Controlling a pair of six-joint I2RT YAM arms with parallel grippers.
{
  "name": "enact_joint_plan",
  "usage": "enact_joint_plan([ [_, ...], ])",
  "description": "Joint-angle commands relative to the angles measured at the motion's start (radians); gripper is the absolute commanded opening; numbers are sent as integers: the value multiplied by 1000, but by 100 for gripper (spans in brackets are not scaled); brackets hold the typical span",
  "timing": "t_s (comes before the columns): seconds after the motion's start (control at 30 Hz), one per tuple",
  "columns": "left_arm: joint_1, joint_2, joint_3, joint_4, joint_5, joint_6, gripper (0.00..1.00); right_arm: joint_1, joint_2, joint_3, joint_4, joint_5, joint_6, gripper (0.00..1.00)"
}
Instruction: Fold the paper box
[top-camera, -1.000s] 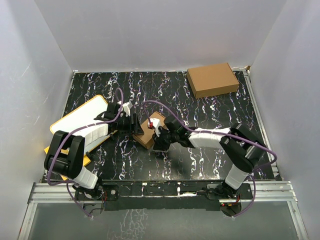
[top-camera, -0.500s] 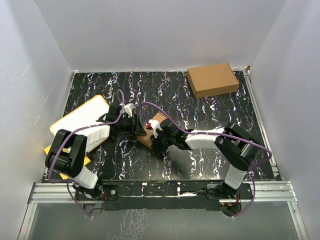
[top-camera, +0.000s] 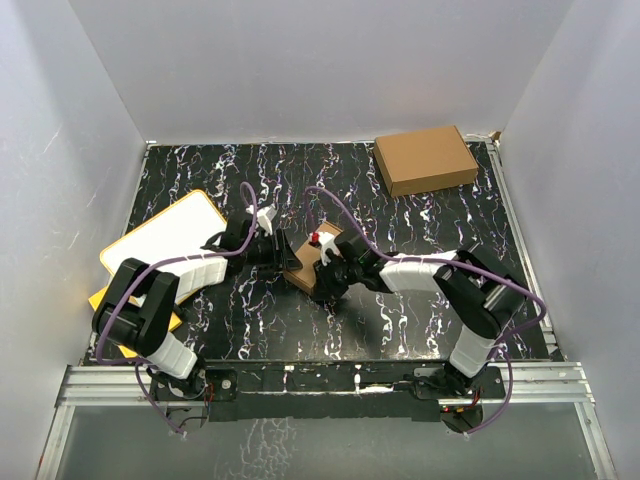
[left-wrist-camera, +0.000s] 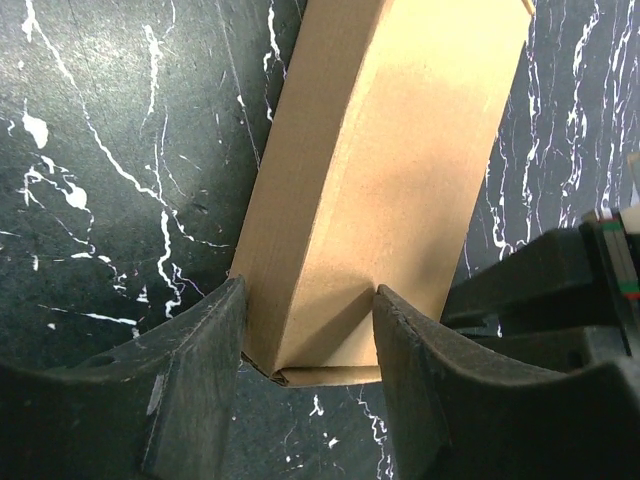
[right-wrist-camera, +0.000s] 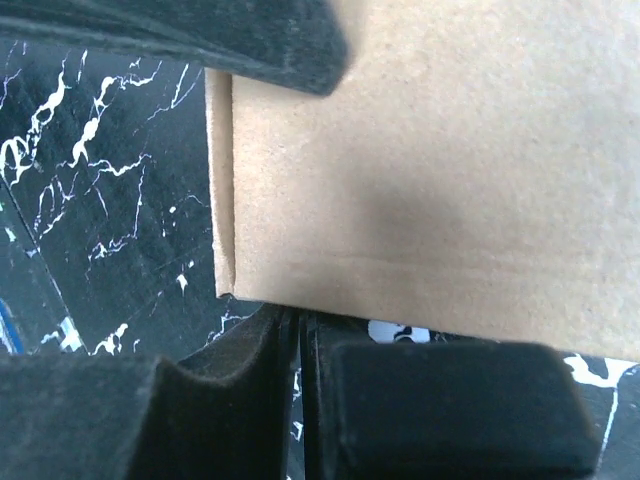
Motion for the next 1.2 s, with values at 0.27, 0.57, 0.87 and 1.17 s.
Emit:
enact_joint_plan([
  [0.27,-59,-47,-6,-134,48,-66,57,-92,16,202,-247,-348,-467,11],
  [0.57,-18,-156,51,-192,-89,-15,68,-271,-4,298,-563,-459,-760,13],
  [0.87,12,-362,16,-78,-170,48,79,-436,-115,323,-609,-462,-841,17],
  [1.17,59,-506,52,42,-135,25,97,-678,-322,348,-405,-454,-716,76],
])
